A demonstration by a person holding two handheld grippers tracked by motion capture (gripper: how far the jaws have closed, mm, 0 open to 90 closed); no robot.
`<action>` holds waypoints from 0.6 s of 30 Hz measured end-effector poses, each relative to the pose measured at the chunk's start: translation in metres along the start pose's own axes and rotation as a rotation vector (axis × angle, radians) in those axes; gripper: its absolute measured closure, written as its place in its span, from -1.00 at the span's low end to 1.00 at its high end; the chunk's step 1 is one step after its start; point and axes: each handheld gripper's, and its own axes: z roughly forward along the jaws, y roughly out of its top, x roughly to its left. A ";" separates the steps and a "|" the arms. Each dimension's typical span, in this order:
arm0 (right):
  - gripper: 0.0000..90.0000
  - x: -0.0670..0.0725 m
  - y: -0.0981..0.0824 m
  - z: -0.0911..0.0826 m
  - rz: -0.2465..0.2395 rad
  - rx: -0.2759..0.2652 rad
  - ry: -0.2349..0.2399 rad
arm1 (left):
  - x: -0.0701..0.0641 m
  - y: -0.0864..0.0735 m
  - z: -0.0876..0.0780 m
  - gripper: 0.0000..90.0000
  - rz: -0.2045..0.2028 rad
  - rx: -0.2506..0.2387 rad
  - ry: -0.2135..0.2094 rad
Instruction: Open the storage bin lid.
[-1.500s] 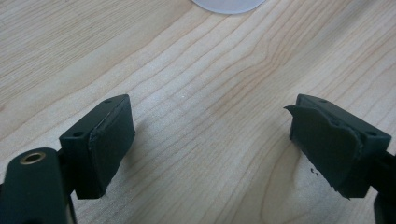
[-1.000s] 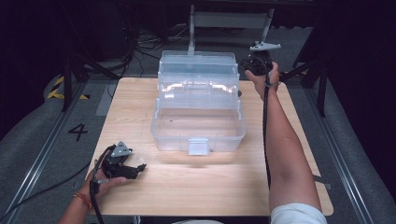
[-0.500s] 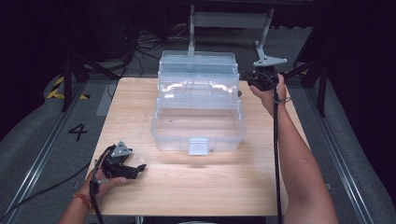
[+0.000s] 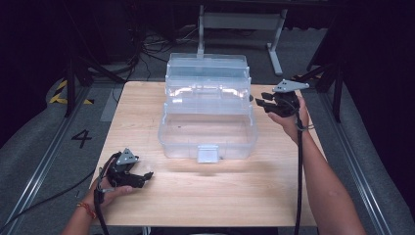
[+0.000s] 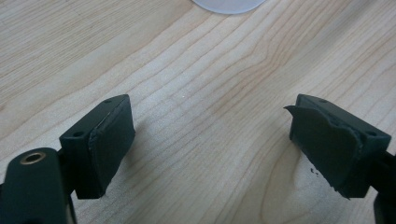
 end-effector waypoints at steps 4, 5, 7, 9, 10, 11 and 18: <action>0.23 0.005 -0.017 -0.013 -0.001 0.003 0.022 | 0.000 0.000 0.000 -0.68 -0.002 0.000 0.002; 0.18 0.007 -0.022 -0.016 0.001 0.005 0.025 | 0.000 0.000 0.000 -0.68 -0.003 -0.001 0.003; 0.10 0.009 -0.032 -0.023 0.011 0.009 0.026 | 0.000 0.000 0.000 -0.68 -0.004 -0.001 0.004; 0.03 0.011 -0.042 -0.029 0.015 0.016 0.027 | -0.001 0.000 0.000 -0.68 -0.007 -0.001 0.005; 0.00 0.011 -0.047 -0.032 0.016 0.022 0.023 | -0.001 0.000 0.000 -0.68 -0.007 0.000 0.006; -0.03 0.012 -0.052 -0.034 0.016 0.028 0.022 | -0.001 0.000 0.000 -0.68 -0.007 0.000 0.007; -0.19 0.020 -0.085 -0.054 -0.013 0.076 0.011 | 0.001 0.001 0.001 -0.68 0.004 -0.004 0.021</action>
